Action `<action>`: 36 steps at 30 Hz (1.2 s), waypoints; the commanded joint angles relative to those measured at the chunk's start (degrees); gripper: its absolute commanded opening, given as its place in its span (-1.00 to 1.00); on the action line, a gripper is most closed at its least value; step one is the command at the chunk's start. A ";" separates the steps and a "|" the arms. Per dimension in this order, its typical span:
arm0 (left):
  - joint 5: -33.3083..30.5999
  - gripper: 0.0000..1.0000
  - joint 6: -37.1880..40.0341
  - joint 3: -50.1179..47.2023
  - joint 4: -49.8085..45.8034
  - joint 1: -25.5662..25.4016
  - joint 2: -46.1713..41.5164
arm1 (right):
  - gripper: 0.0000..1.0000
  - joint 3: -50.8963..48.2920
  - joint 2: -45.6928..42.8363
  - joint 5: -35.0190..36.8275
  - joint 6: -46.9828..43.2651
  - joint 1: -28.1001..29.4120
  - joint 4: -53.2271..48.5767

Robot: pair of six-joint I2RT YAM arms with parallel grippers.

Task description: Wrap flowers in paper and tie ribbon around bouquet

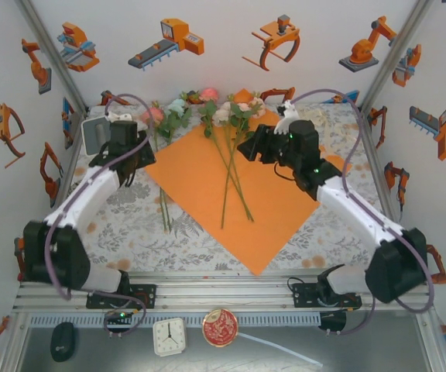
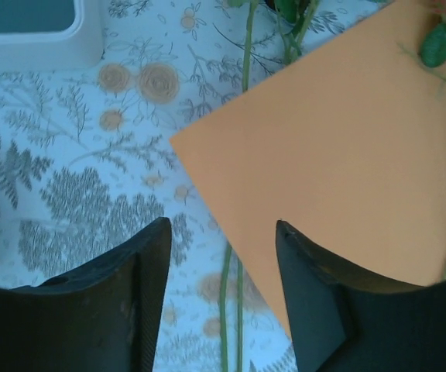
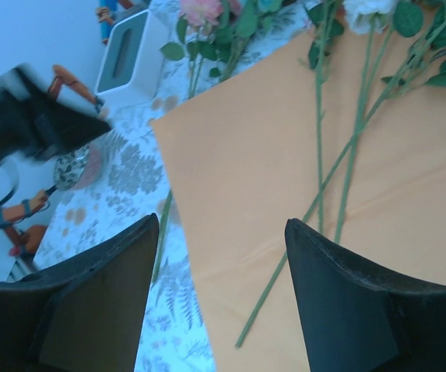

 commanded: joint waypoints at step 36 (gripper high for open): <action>16.88 -0.84 7.67 40.03 -9.69 8.77 39.92 | 0.19 -5.34 -18.96 4.61 0.47 0.77 -11.06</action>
